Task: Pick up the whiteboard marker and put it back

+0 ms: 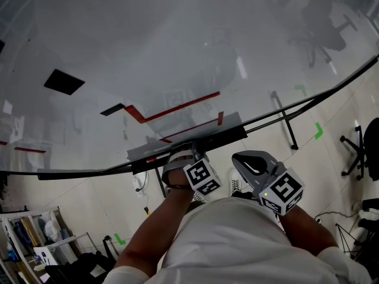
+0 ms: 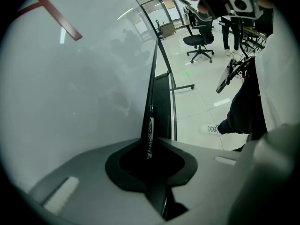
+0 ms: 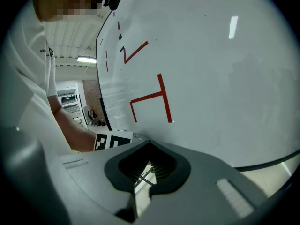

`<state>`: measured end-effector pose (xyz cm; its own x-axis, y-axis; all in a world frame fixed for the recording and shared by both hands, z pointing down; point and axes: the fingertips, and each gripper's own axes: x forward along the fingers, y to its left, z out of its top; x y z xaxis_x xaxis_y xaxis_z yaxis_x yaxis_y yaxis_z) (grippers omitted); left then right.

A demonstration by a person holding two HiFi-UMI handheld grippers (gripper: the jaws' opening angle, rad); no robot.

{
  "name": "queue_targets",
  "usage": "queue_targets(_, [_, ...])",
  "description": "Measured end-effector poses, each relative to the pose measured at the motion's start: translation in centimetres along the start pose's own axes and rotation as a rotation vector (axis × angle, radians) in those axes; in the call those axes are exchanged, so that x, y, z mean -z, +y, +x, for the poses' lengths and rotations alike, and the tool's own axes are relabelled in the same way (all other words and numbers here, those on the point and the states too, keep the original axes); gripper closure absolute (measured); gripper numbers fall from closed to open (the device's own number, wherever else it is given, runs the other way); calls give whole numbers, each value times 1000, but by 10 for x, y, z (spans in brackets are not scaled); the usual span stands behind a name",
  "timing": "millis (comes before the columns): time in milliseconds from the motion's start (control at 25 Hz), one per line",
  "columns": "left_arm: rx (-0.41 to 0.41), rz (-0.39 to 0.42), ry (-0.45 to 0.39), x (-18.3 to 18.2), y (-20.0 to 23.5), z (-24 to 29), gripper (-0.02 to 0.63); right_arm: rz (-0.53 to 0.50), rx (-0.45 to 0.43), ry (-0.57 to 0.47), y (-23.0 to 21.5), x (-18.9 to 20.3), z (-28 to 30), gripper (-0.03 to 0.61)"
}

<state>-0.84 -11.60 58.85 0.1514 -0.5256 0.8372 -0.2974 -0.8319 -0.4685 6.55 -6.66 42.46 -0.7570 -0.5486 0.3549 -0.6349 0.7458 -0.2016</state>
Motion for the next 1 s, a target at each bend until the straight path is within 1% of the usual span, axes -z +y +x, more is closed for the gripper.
queue_targets(320, [23, -28, -17, 0, -1, -5, 557, 3, 2, -6, 1, -3, -1, 577])
queue_targets(560, [27, -72, -73, -5, -1, -23, 557, 7, -1, -11, 3, -3, 1, 577])
queue_targets(680, [16, -92, -86, -3, 2, -30, 557, 7, -5, -11, 5, -2, 3, 577])
queue_targets(800, [25, -127, -102, -1, 2, -34, 557, 2, -7, -14, 8, -4, 4, 577])
queue_targets(920, [40, -173, -152, -5, 2, -43, 557, -4, -10, -15, 11, -5, 5, 577])
queue_targets(1000, [70, -230, -230, -13, 1, -54, 557, -3, -10, -14, 12, -4, 5, 577])
